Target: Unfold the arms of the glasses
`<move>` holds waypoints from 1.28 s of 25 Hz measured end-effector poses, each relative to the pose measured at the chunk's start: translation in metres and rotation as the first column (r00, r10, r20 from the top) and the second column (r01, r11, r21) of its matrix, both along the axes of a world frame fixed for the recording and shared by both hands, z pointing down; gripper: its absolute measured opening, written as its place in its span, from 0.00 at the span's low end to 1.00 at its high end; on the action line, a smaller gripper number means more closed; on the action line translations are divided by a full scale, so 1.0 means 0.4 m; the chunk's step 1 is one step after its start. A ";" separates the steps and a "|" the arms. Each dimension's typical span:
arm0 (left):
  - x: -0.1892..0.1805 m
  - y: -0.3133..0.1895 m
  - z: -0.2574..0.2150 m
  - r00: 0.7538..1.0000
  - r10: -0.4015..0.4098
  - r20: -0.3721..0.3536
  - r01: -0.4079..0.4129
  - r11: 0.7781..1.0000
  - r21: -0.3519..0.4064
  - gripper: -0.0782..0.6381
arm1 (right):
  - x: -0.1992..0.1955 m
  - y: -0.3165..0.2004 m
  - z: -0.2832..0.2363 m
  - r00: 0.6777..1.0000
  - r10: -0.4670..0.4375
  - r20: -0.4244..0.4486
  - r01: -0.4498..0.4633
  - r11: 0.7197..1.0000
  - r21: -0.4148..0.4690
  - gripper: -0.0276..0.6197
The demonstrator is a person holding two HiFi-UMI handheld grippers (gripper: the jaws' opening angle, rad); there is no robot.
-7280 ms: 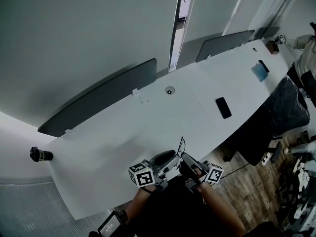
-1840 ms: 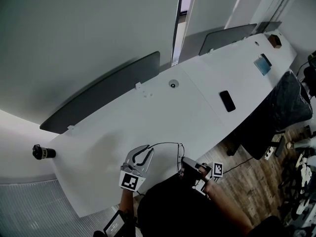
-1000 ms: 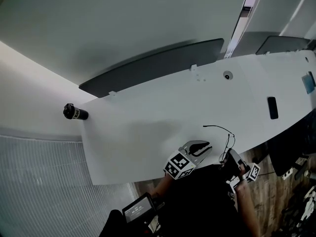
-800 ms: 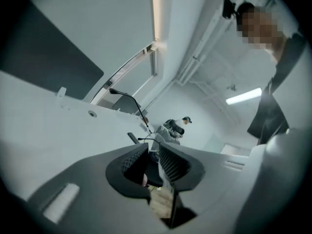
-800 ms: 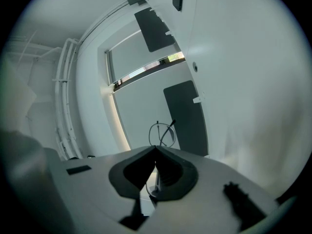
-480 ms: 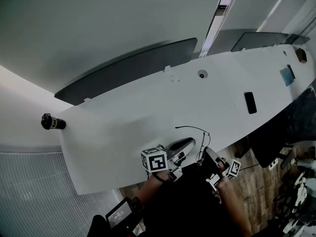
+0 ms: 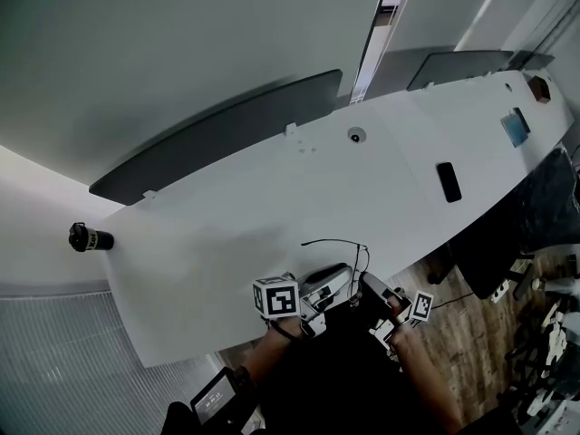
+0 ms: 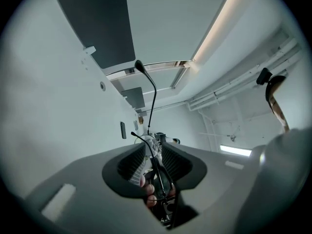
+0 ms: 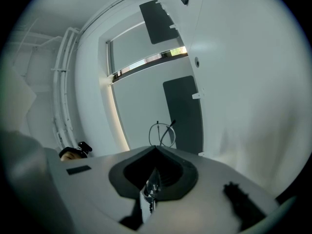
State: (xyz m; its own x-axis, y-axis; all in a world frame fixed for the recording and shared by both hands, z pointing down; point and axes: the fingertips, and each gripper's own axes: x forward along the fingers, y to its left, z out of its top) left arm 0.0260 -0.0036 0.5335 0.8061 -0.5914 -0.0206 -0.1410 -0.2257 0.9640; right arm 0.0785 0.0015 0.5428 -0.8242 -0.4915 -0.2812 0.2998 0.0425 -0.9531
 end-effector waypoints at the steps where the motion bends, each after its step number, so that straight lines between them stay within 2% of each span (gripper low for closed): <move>1: 0.002 0.002 0.002 1.000 0.006 0.009 -0.006 1.000 0.000 0.26 | -0.002 0.001 0.002 1.000 -0.001 -0.001 0.001 1.000 -0.001 0.06; 4: 0.005 0.010 0.011 0.999 0.020 0.043 -0.020 1.000 0.001 0.27 | -0.011 0.010 0.009 1.000 -0.014 -0.013 0.014 1.000 -0.001 0.06; 10: 0.018 0.024 0.016 0.997 0.061 0.037 -0.061 0.998 -0.002 0.27 | -0.028 0.020 0.006 0.999 -0.033 -0.018 0.033 0.999 0.011 0.06; 14: 0.012 0.020 0.028 0.998 0.036 0.047 -0.035 0.999 -0.021 0.25 | -0.031 0.023 0.004 0.999 -0.036 -0.022 0.036 0.999 0.009 0.06; 25: 0.049 0.027 0.035 0.997 0.067 0.023 -0.067 0.997 -0.024 0.24 | -0.006 0.033 0.002 0.999 -0.040 -0.033 0.041 0.999 0.012 0.06; 32: 0.026 0.025 0.048 0.998 0.054 0.031 -0.052 0.997 -0.055 0.20 | -0.027 0.030 0.011 0.998 -0.043 -0.042 0.043 0.999 0.012 0.06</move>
State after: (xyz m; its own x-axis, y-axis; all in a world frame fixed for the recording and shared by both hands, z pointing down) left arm 0.0364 0.0062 0.5527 0.8362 -0.5471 0.0370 -0.1614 -0.1811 0.9701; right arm 0.0679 0.0133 0.5473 -0.8557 -0.4518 -0.2522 0.2616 0.0428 -0.9642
